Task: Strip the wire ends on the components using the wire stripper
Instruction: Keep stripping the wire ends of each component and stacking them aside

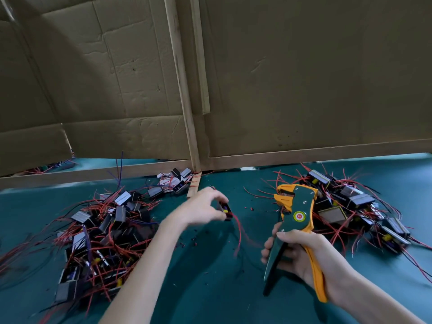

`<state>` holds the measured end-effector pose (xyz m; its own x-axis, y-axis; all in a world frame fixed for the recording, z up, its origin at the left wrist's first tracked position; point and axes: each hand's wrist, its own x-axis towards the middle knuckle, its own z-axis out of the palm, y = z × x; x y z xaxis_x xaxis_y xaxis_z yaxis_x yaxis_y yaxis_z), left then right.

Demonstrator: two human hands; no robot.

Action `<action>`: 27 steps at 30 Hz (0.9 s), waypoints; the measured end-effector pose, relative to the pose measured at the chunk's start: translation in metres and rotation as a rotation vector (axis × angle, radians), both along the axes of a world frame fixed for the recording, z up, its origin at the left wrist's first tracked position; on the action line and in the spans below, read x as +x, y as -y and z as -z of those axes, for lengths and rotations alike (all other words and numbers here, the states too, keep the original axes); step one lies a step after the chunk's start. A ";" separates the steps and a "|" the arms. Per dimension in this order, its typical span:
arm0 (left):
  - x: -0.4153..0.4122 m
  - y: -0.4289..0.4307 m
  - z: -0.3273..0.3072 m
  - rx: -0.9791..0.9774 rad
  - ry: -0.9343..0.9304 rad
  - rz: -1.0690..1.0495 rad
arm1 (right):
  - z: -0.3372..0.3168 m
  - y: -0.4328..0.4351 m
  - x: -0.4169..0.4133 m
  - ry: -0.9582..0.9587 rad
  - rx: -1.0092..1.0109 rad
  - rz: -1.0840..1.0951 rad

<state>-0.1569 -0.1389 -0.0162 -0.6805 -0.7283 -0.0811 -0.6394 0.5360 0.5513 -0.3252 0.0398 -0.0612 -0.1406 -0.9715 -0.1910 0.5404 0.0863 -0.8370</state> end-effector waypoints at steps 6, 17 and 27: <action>0.003 0.008 0.028 -0.013 -0.169 -0.071 | 0.000 0.001 -0.002 0.005 -0.010 0.002; -0.020 -0.013 0.031 0.229 -0.858 -0.179 | 0.006 0.004 -0.003 0.017 -0.006 0.027; -0.027 -0.034 0.005 0.370 -1.033 -0.059 | -0.002 0.000 0.000 -0.008 -0.057 0.009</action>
